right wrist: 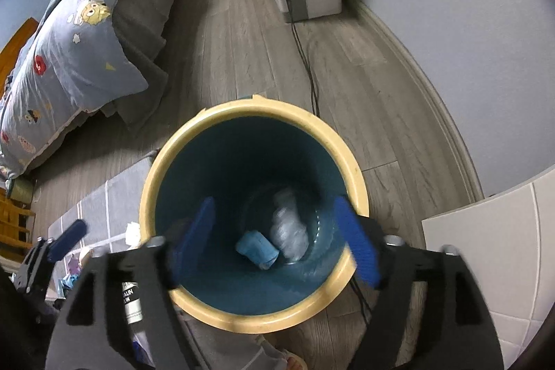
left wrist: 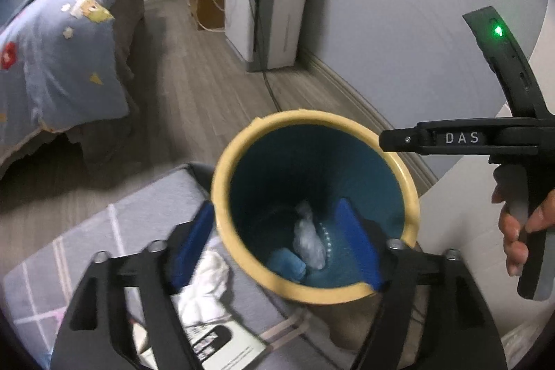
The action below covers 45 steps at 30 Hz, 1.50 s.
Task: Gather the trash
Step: 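Carry both items over the bin and open both tools to drop them, then move both tools back over the trash pile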
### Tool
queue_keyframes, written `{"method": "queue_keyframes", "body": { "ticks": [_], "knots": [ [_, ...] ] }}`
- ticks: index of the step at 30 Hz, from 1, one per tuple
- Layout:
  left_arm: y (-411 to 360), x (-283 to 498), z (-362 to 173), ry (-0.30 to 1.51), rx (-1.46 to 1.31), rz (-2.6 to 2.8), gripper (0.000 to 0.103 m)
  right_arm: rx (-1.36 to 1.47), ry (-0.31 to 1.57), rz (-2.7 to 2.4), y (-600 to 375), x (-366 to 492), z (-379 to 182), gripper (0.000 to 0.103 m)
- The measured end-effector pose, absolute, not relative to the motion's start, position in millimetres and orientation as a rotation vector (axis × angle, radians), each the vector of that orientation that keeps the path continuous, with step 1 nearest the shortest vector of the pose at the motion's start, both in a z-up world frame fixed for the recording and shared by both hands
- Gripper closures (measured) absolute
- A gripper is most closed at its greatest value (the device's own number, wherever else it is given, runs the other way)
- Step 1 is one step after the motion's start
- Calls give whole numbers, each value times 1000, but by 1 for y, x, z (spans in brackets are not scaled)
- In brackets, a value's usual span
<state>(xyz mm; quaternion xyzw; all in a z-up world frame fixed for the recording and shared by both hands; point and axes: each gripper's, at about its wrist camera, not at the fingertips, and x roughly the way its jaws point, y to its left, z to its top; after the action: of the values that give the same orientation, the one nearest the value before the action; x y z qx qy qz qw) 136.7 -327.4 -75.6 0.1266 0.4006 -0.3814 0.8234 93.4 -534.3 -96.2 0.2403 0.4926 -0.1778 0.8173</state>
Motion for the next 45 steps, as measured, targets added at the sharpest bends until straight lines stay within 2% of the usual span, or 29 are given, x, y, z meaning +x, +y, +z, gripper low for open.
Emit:
{"method": "queue_keyframes", "body": {
  "ticks": [2, 3, 17, 28, 38, 45],
  "knots": [
    [-318, 136, -67, 839, 258, -790, 14, 514, 1030, -387, -533, 91, -90, 6],
    [-314, 136, -64, 836, 250, -784, 12, 518, 1019, -392, -532, 89, -87, 6],
    [-203, 127, -7, 773, 119, -638, 8, 523, 953, -380, -486, 67, -43, 6],
    [-101, 127, 10, 747, 70, -492, 8, 441, 952, -277, -406, 73, -23, 6],
    [-38, 127, -5, 787, 110, -405, 8, 415, 993, -216, -354, 89, -35, 6],
    [-11, 125, -14, 827, 76, -382, 8, 416, 1054, -183, -325, 112, -63, 6]
  ]
}}
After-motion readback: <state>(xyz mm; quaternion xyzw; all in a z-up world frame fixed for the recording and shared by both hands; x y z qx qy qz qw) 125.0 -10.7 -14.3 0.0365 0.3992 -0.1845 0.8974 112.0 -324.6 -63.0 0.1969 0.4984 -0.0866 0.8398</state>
